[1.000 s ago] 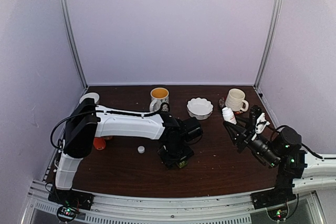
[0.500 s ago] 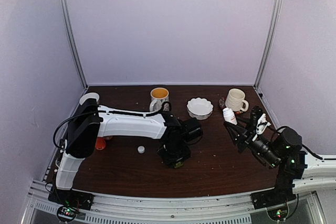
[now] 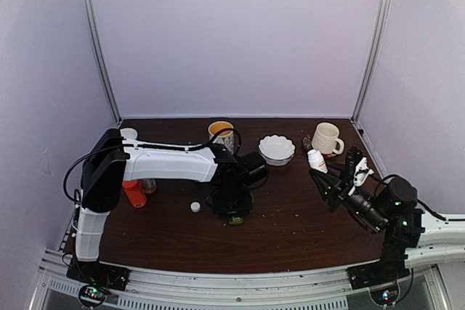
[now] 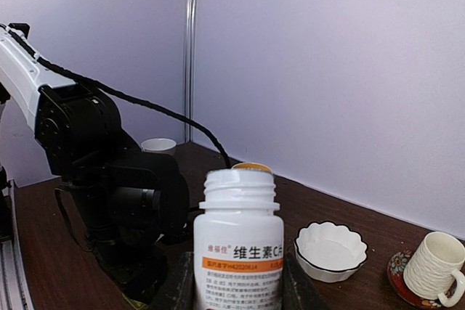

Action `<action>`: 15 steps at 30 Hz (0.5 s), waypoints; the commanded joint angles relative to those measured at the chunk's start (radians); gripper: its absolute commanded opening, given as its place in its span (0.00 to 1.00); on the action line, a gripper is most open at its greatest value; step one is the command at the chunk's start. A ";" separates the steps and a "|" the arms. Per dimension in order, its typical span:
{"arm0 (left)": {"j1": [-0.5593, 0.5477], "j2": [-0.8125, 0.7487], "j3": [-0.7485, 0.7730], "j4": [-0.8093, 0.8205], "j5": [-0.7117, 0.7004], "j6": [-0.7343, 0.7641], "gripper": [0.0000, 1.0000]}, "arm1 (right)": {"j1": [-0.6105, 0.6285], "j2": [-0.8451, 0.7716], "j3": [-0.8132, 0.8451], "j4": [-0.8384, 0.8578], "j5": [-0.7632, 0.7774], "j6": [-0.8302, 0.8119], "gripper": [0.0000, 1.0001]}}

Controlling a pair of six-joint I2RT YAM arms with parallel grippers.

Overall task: Sort the pills into containers
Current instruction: Move the pill container to the center of the board.

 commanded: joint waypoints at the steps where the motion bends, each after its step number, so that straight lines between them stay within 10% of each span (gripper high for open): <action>1: 0.011 -0.022 0.006 0.014 0.015 0.127 0.33 | -0.004 0.000 -0.001 0.022 0.002 -0.008 0.14; 15: 0.015 -0.051 -0.017 0.031 0.150 1.069 0.42 | -0.004 -0.009 0.009 -0.024 0.001 -0.002 0.14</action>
